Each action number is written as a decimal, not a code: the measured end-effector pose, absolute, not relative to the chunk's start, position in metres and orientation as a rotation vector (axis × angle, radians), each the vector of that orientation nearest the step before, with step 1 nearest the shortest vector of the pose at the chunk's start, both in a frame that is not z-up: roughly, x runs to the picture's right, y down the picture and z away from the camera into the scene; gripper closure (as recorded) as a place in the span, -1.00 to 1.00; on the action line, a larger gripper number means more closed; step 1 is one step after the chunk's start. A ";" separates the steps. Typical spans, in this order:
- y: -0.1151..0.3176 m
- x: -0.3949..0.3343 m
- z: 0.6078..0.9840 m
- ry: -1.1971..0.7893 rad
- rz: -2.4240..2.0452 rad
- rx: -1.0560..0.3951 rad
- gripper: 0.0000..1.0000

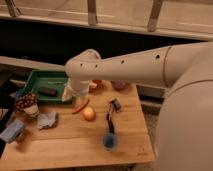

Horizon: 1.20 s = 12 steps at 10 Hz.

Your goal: Place grapes in purple bowl

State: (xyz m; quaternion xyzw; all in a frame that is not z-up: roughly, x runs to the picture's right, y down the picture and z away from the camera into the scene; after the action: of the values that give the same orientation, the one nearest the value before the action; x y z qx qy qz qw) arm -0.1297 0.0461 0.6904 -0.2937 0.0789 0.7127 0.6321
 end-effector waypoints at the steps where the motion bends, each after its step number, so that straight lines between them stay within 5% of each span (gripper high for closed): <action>1: 0.048 -0.129 0.692 0.174 1.622 -0.681 -0.28; 12: -0.019 -0.330 0.733 -0.024 1.443 -0.752 -0.28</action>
State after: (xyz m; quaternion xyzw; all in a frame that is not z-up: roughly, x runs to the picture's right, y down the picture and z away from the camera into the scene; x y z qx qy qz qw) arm -0.3300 -0.0193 0.7330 -0.3360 -0.0106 0.6443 0.6869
